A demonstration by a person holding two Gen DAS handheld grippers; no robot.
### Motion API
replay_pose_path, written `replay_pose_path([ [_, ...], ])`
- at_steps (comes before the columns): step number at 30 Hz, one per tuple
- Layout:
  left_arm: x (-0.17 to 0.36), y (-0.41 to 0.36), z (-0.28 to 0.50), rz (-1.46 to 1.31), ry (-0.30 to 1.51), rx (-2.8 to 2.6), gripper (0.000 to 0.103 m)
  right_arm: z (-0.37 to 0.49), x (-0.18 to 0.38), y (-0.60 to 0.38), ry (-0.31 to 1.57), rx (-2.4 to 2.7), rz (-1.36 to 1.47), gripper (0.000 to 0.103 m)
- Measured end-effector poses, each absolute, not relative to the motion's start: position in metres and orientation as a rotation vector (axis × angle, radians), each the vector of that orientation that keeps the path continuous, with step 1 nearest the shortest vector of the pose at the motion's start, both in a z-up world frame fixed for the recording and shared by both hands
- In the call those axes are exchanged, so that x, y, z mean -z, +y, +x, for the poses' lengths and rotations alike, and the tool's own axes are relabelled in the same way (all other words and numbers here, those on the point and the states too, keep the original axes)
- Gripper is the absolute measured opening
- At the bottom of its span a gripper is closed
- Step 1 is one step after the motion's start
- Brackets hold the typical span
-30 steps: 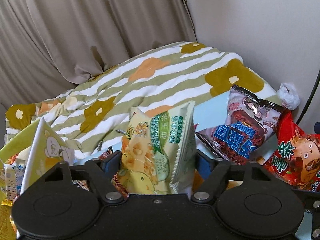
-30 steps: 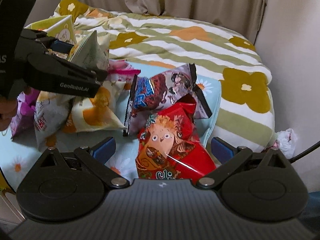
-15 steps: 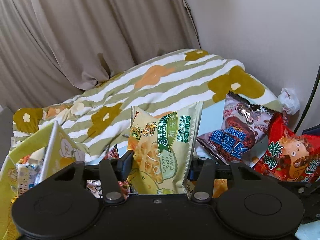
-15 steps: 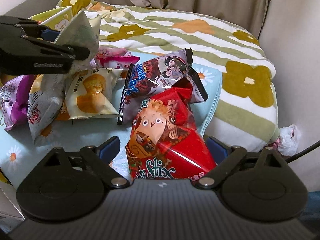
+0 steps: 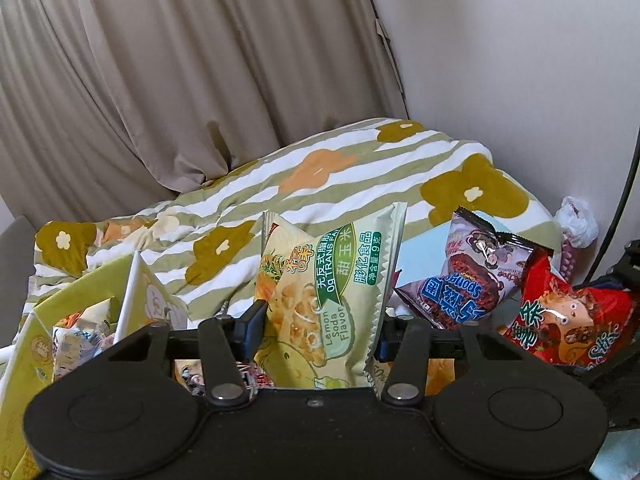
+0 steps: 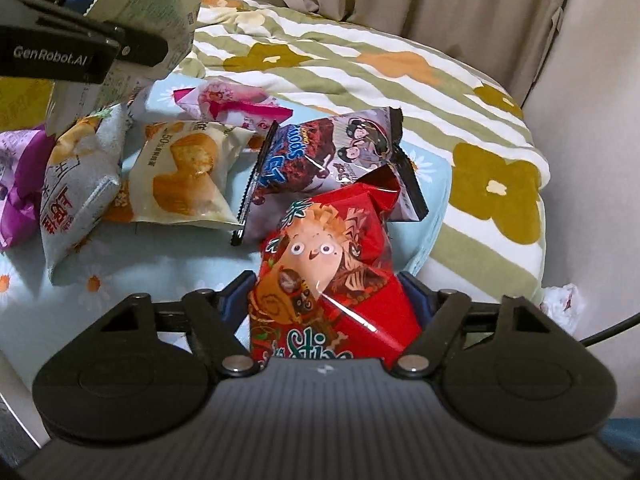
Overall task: Organize snacks
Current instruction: 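Grasp the lemon bag with the left gripper while the right grasps the Stix bag, then carry the lemon bag and red Stix bag over the cardboard box with both grippers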
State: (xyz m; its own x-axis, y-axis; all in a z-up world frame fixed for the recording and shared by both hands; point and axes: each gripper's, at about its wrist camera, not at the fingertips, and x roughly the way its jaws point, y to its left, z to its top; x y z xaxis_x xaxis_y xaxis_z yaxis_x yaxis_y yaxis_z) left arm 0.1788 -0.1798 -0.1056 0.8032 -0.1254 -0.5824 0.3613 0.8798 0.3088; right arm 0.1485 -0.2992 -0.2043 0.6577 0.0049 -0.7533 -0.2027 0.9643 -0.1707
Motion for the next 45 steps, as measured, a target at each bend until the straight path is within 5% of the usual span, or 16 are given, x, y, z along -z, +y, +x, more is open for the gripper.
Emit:
replay_pose_path([
  [8,0.096,-0.169,0.169,0.398,0.573,0.275,0.055,0.143,0.2,-0.295,0.856,-0.113,-0.223,0.07],
  [24,0.043,-0.12,0.152,0.331,0.468,0.242,0.055,0.123,0.122,-0.263,0.735,-0.113,-0.141,0.069],
  [45,0.022,0.085,0.174,0.267,0.515,0.036,0.055,0.209,0.036,-0.065,0.635,-0.293,0.028,0.069],
])
